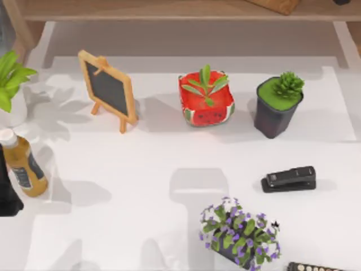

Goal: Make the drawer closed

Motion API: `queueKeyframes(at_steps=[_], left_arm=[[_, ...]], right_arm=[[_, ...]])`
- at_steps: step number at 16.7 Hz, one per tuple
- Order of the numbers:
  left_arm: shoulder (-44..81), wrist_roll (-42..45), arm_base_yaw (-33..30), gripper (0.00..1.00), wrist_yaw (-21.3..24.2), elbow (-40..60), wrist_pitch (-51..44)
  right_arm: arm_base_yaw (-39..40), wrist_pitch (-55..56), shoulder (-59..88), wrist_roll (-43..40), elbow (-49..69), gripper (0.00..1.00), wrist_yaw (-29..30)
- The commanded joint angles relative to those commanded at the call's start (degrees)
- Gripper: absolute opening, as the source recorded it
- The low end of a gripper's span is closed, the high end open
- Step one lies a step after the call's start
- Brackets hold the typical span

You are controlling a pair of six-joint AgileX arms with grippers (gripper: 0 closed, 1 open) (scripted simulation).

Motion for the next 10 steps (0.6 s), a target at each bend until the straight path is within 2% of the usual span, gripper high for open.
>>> queueKeyframes(at_steps=[2, 3, 10], left_arm=[[0.00, 0.00, 0.00, 1.00, 0.00, 0.00, 0.00], [0.00, 0.00, 0.00, 1.00, 0.00, 0.00, 0.00], [0.00, 0.00, 0.00, 1.00, 0.00, 0.00, 0.00]], right_arm=[[0.00, 0.00, 0.00, 0.00, 0.00, 0.02, 0.00], [0.00, 0.00, 0.00, 0.00, 0.00, 0.00, 0.00], [0.00, 0.00, 0.00, 0.00, 0.00, 0.00, 0.00]])
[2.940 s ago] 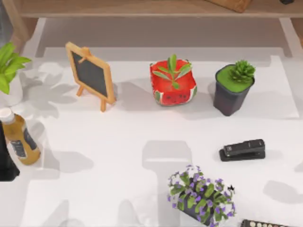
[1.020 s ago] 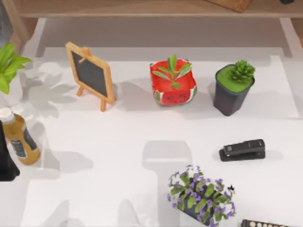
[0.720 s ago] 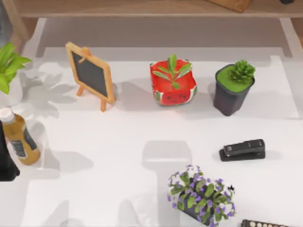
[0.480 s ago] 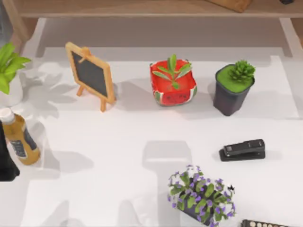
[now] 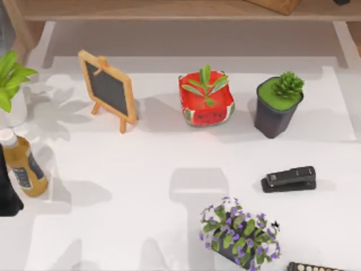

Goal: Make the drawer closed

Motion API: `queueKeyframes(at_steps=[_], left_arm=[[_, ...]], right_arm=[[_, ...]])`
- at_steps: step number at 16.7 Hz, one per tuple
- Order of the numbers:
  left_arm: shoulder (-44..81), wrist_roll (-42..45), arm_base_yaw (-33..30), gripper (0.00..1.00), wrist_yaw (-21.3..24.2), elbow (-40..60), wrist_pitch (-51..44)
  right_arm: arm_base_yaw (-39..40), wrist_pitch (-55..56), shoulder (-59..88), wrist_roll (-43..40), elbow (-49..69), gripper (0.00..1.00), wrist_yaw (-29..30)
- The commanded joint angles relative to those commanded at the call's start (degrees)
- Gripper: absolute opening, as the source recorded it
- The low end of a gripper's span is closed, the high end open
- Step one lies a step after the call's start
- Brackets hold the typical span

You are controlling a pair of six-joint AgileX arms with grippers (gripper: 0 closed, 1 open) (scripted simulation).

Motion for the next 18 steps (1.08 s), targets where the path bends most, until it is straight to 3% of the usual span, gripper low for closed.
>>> queueKeyframes(at_steps=[18], left_arm=[[0.00, 0.00, 0.00, 1.00, 0.00, 0.00, 0.00]], right_arm=[[6.28, -8.18, 4.69, 0.12, 12.28, 0.00, 6.73]])
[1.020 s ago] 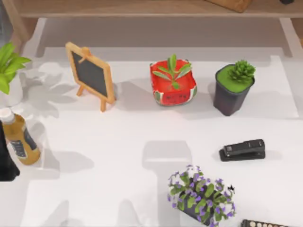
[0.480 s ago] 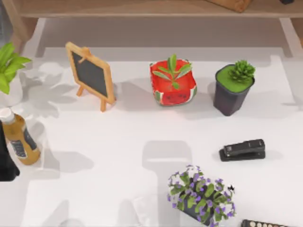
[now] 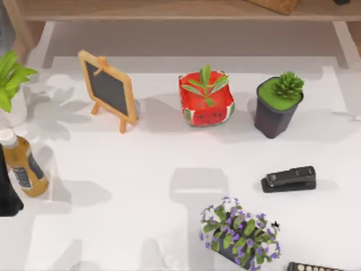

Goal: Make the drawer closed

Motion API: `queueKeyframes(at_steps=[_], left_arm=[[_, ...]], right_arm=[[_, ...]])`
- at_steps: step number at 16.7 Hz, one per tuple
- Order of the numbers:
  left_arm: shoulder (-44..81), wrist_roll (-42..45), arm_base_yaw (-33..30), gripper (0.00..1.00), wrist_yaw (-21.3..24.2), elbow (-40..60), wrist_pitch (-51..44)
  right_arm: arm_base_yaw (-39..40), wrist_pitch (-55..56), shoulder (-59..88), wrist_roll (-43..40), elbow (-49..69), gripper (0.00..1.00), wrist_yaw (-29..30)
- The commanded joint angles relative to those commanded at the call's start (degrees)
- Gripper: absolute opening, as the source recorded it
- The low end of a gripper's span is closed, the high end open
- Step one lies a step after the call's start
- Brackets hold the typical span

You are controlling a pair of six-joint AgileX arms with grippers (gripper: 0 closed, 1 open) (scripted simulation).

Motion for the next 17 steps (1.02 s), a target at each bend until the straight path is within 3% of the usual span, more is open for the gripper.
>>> queueKeyframes(at_steps=[10, 17], left_arm=[[0.00, 0.00, 0.00, 1.00, 0.00, 0.00, 0.00], [0.00, 0.00, 0.00, 1.00, 0.00, 0.00, 0.00]], right_arm=[[4.54, -7.75, 5.68, -0.08, 13.28, 0.00, 4.62], [4.54, -8.72, 6.26, -0.04, 14.86, 0.00, 5.18]])
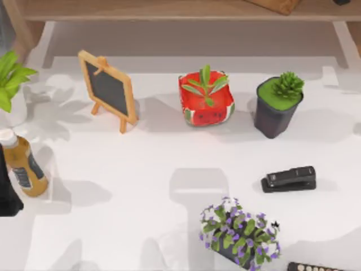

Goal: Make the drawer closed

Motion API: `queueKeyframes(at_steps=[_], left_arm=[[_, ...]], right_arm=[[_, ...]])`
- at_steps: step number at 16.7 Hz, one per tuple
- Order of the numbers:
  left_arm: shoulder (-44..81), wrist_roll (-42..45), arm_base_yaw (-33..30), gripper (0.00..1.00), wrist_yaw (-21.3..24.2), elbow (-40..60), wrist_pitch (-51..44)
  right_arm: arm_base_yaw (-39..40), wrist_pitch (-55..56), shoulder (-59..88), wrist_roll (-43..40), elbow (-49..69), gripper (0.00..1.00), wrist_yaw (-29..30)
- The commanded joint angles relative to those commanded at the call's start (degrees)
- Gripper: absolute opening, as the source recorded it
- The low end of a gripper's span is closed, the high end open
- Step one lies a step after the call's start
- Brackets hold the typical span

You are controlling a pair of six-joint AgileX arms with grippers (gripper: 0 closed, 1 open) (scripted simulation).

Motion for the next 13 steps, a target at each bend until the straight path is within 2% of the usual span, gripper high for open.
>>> queueKeyframes(at_steps=[8, 13], left_arm=[[0.00, 0.00, 0.00, 1.00, 0.00, 0.00, 0.00], [0.00, 0.00, 0.00, 1.00, 0.00, 0.00, 0.00]], right_arm=[[3.11, -7.44, 6.13, -0.05, 13.43, 0.00, 3.04], [3.62, -8.60, 6.90, 0.01, 15.38, 0.00, 3.52]])
